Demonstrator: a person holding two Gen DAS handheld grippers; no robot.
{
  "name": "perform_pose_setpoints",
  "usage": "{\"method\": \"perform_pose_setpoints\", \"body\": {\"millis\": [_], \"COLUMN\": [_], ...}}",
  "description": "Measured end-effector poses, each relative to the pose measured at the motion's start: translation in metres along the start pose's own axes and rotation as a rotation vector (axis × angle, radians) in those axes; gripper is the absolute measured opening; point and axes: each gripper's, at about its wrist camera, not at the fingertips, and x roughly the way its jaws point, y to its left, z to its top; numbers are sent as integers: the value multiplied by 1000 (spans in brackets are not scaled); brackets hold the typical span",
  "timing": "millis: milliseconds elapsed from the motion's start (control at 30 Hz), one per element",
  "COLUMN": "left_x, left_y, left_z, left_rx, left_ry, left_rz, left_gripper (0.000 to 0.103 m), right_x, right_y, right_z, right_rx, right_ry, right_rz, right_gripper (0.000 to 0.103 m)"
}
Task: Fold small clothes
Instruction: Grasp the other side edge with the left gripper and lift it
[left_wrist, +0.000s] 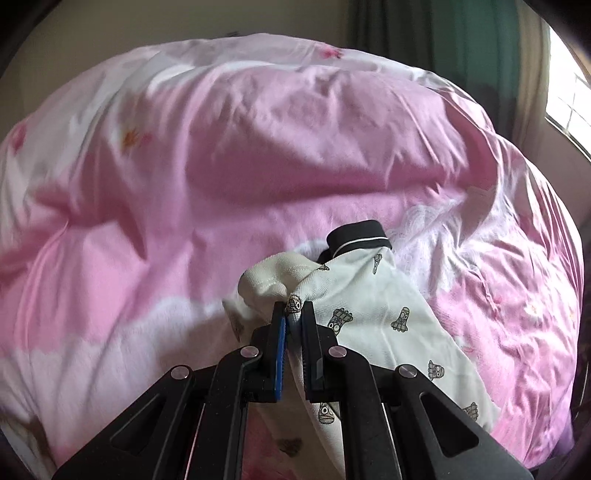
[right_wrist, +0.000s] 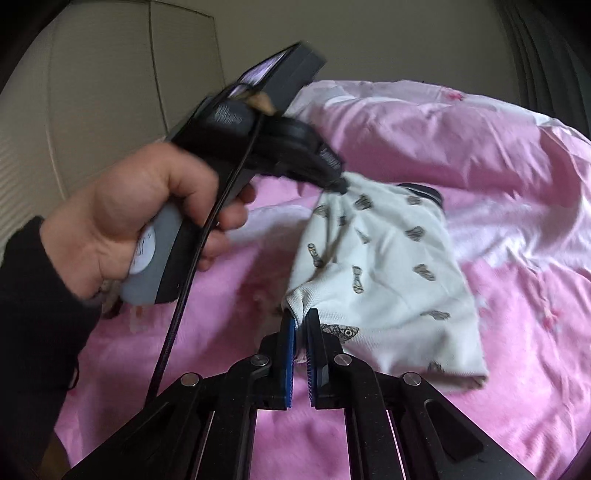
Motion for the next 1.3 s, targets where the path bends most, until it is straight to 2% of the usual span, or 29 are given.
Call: {"method": "perform_pose_setpoints", "body": {"millis": [200,500,600,667,733,800,967,1033,1133,1300], "left_x": [24,49,38,23,5,-8,-19,-14,-1,19], "left_y": [18,36,37,36,32,24,-16,-24,-22,-8], "left_z": [-9,-34,-38,-41,-43,-46,-59,-62,-63,-62], "left_rx": [33,-41,-74,-87,-94,-88,-38,-51,-105,-174], "left_ry": [35,33,4,-26,-52,-54,-30,-22,-17,3], "left_rz": [-11,-36,-51,-38,-21,8,24,45,72,101], "left_gripper": [9,14,16,29,32,32,32,32,27,26], "right_x": [36,58,53,44,30,17,-26,-33,-35,-29], "right_y": [5,-2,-6,-9,-12,-17,-43,-58,-82,-120], "right_z": [-7,-21,-19,-18,-18,-17,-18,-13,-9,-4], "right_rx": [43,47,64,59,48,43,30,29,46,111], "right_ry": [70,117,112,98,78,62,-13,-37,-45,-31], "right_rz": [22,23,36,38,26,18,-91,-152,-209,-250], "right_gripper": [7,8,17,32,39,40,40,40,40,40]}}
